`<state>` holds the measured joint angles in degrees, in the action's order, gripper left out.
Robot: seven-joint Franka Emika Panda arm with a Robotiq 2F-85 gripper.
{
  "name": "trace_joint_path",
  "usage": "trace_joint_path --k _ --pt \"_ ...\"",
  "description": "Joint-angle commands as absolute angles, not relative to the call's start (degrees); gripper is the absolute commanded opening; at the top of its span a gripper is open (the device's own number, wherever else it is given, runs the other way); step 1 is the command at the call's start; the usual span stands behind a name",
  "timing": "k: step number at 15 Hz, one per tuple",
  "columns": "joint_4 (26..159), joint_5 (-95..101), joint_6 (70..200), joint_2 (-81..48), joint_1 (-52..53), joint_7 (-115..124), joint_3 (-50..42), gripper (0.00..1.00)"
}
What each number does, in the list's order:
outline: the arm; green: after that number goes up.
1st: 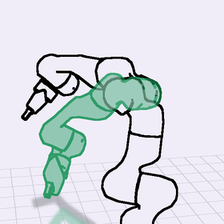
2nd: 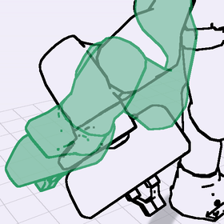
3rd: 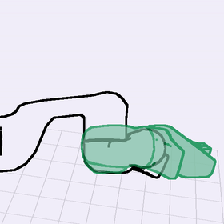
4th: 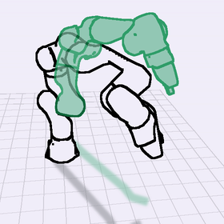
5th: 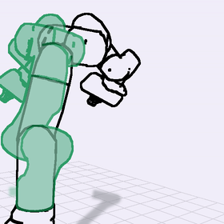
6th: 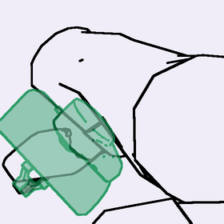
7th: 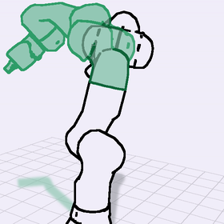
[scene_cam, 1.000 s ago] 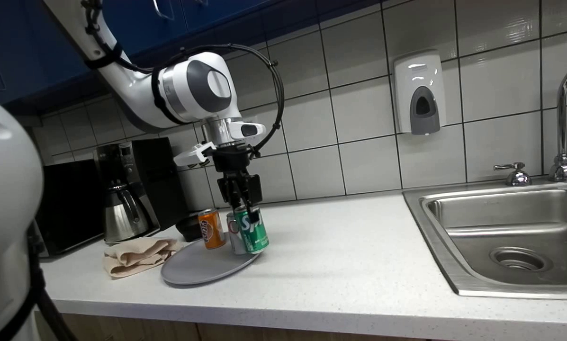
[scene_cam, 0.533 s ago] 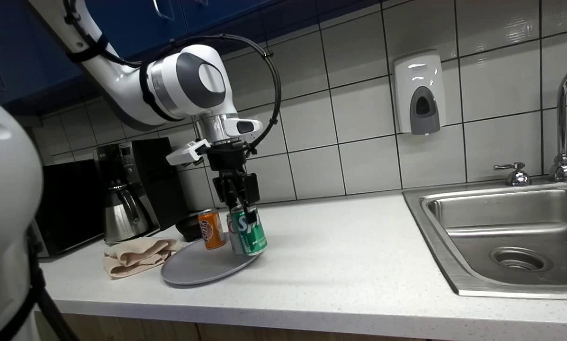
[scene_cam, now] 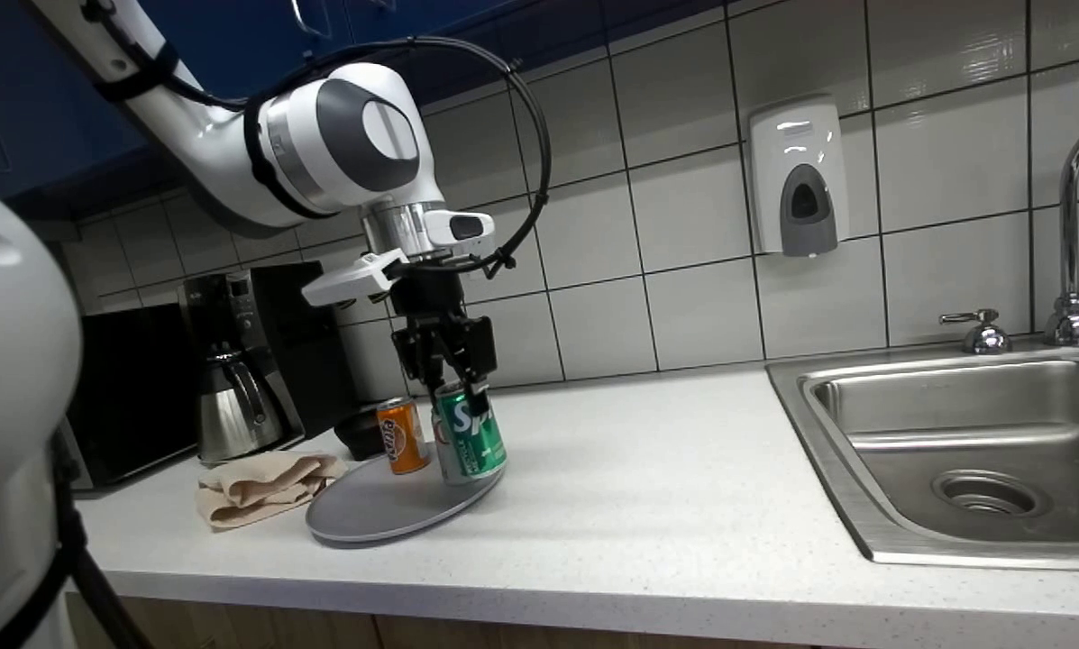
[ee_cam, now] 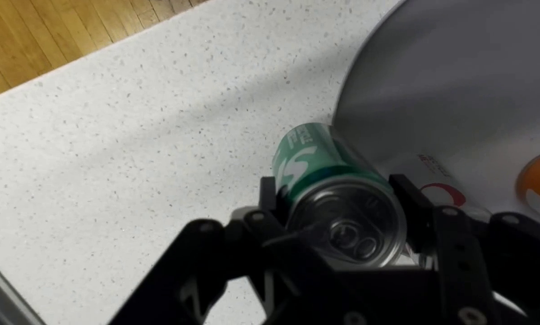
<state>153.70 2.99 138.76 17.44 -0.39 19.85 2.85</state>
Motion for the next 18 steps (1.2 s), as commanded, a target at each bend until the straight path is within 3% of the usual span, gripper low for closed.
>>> trace_joint_path --k 1,18 --pt "154.79 1.96 137.97 19.52 0.29 13.44 2.61 0.38" --pt "148.61 0.83 137.54 11.58 7.02 8.49 6.41 0.38"
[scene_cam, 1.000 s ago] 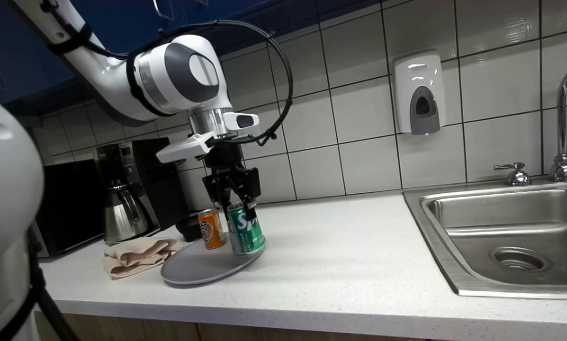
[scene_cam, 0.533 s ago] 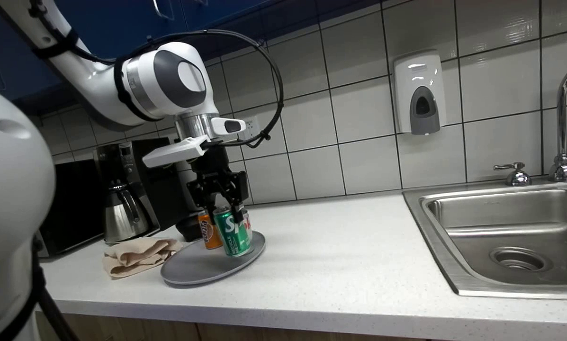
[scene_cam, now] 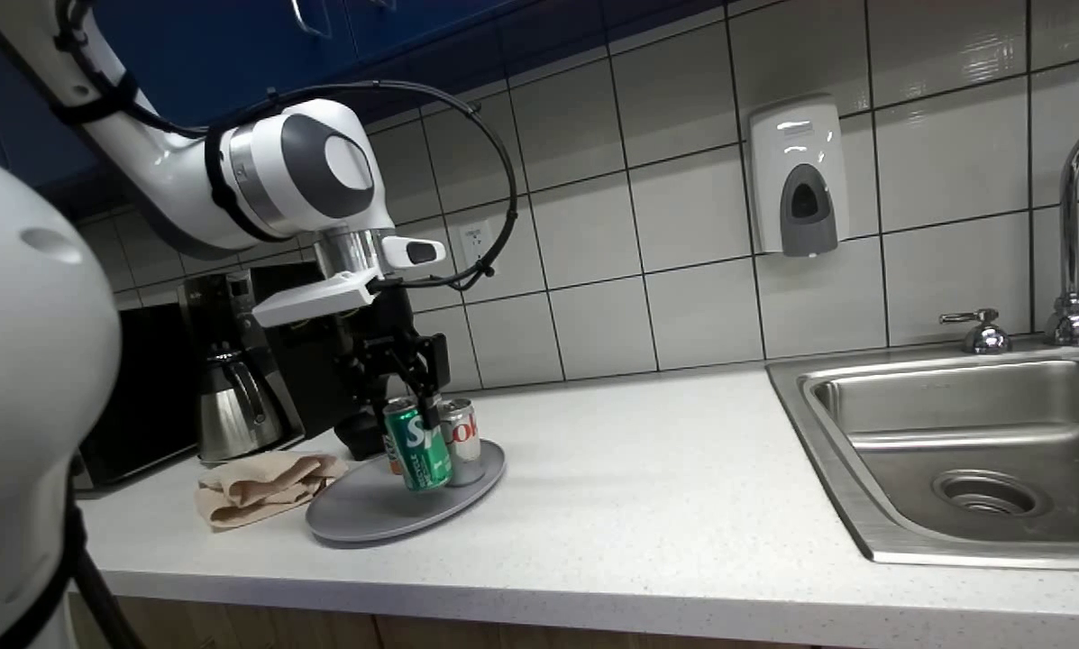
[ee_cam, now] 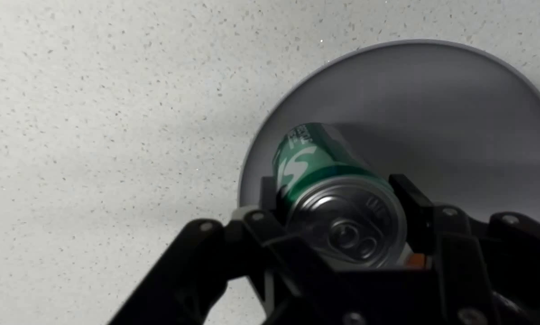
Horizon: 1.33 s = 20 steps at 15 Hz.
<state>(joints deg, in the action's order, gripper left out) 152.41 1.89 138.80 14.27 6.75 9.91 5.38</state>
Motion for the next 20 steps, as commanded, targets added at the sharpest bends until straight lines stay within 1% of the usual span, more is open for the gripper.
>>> trace_joint_path --k 1,13,20 --pt "147.56 0.98 137.42 10.51 7.2 8.61 6.7 0.38" --pt "136.08 1.84 136.65 -1.72 9.42 9.4 9.13 0.38" --pt "133.74 1.6 136.85 -4.46 10.71 9.25 9.27 0.38"
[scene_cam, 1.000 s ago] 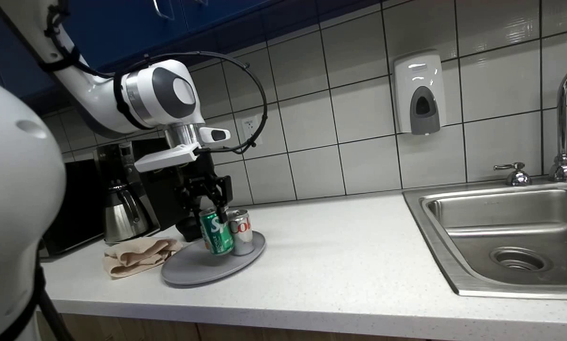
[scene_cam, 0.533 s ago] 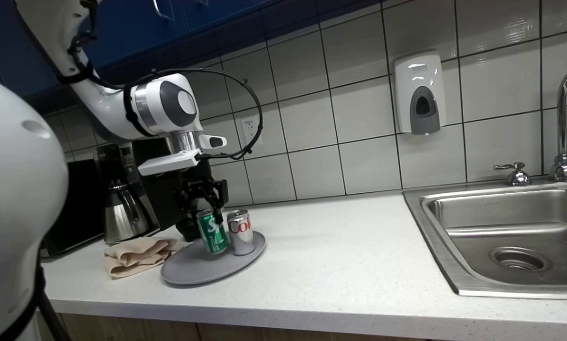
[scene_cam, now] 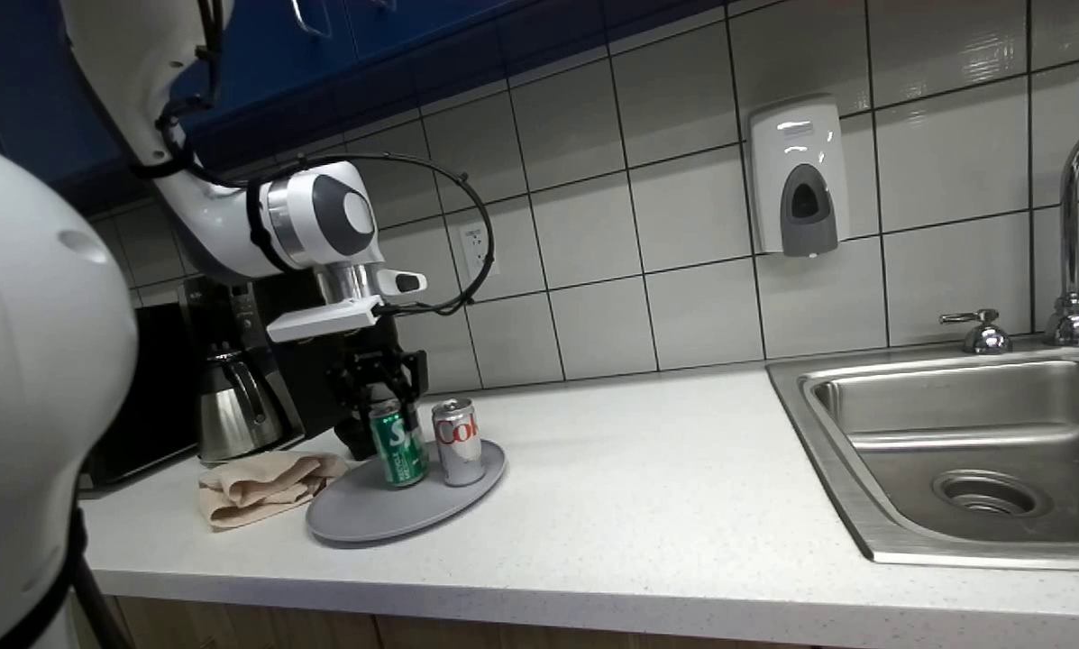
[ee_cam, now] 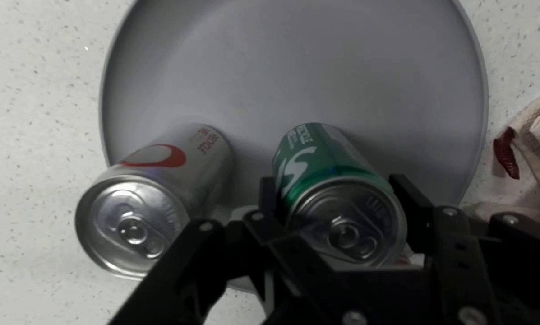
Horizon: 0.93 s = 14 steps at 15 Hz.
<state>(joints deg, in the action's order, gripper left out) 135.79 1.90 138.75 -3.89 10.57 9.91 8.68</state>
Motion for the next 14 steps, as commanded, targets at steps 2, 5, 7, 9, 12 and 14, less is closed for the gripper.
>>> trace_joint_path --k 2,5,7,9,12,14 --pt "134.04 1.53 136.9 -4.43 10.86 9.23 9.4 0.38" --pt "134.55 1.3 136.98 -4.19 10.78 9.18 9.46 0.38" --pt "134.73 1.11 136.81 -3.97 10.71 9.01 9.43 0.41" --pt "134.88 1.18 136.79 -3.73 10.66 9.08 9.37 0.89" --pt "135.05 1.38 136.85 -3.14 10.63 9.19 9.31 1.0" --pt "135.32 1.54 136.88 -2.5 10.65 9.34 9.33 1.0"
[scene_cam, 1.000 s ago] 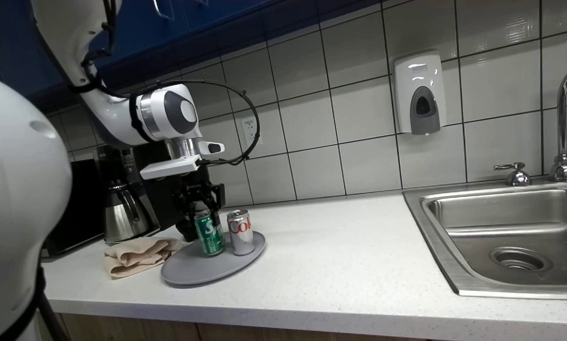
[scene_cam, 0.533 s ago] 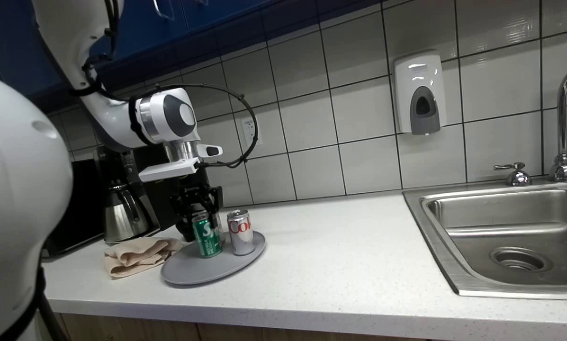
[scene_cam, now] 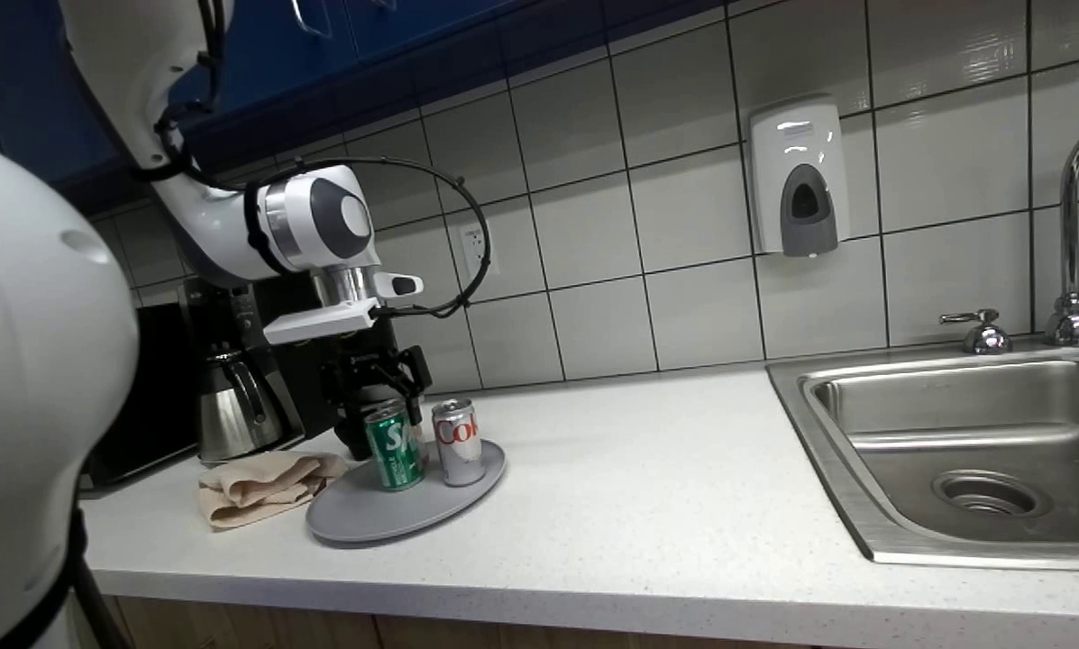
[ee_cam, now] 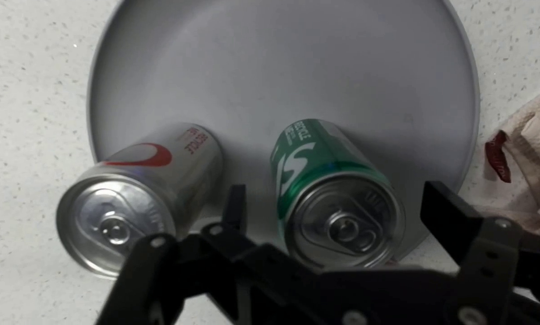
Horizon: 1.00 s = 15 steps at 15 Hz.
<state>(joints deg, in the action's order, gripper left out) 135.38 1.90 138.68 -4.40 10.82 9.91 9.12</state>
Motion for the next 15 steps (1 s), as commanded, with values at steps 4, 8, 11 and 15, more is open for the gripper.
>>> trace_joint_path --k 4,8,11,15 --pt "136.27 1.88 137.21 -0.14 10.64 9.74 9.33 1.0" --pt "137.23 2.28 137.43 2.83 10.57 10.04 9.4 1.0" --pt "137.86 2.81 137.31 5.37 10.45 10.31 9.48 1.0" --pt "138.72 3.03 136.89 9.15 10.04 10.28 9.44 1.0"
